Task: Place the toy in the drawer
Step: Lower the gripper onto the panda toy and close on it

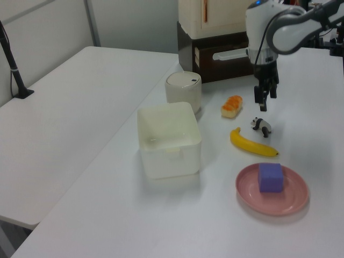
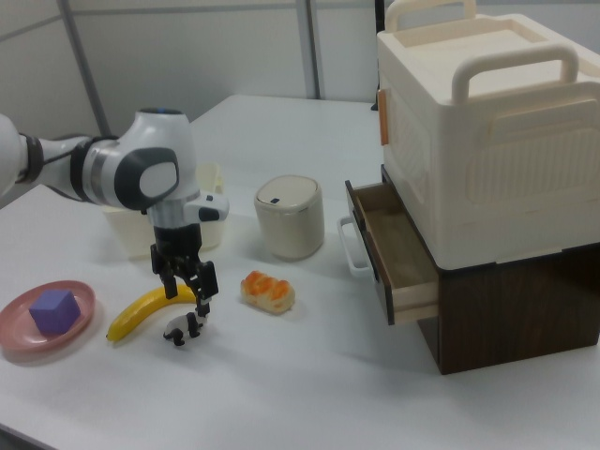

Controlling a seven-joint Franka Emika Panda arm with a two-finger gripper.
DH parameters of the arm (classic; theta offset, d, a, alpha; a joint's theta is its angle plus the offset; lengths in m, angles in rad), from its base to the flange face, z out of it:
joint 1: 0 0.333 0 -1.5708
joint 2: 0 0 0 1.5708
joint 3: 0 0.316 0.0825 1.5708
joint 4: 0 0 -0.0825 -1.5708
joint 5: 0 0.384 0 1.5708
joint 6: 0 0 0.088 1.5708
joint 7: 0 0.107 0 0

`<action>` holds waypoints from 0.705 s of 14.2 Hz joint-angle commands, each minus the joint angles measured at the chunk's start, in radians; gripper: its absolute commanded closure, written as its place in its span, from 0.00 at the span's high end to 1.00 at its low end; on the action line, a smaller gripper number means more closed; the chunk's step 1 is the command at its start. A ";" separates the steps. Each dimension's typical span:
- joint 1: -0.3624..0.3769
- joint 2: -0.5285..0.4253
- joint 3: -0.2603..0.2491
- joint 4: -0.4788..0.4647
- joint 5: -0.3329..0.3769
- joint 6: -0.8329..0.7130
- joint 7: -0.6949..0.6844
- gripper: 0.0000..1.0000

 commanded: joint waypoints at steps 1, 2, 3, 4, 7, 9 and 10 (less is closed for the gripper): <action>0.053 0.040 -0.002 -0.024 0.008 0.103 0.111 0.93; 0.054 0.054 -0.002 -0.025 0.008 0.114 0.116 0.88; 0.056 0.068 -0.002 -0.025 0.008 0.123 0.117 0.85; 0.071 0.086 -0.002 -0.025 0.008 0.144 0.117 0.76; 0.074 0.091 -0.003 -0.025 -0.013 0.141 0.119 0.27; 0.068 0.082 -0.003 -0.018 -0.042 0.117 0.117 0.05; 0.062 0.065 -0.005 0.010 -0.060 0.073 0.107 0.04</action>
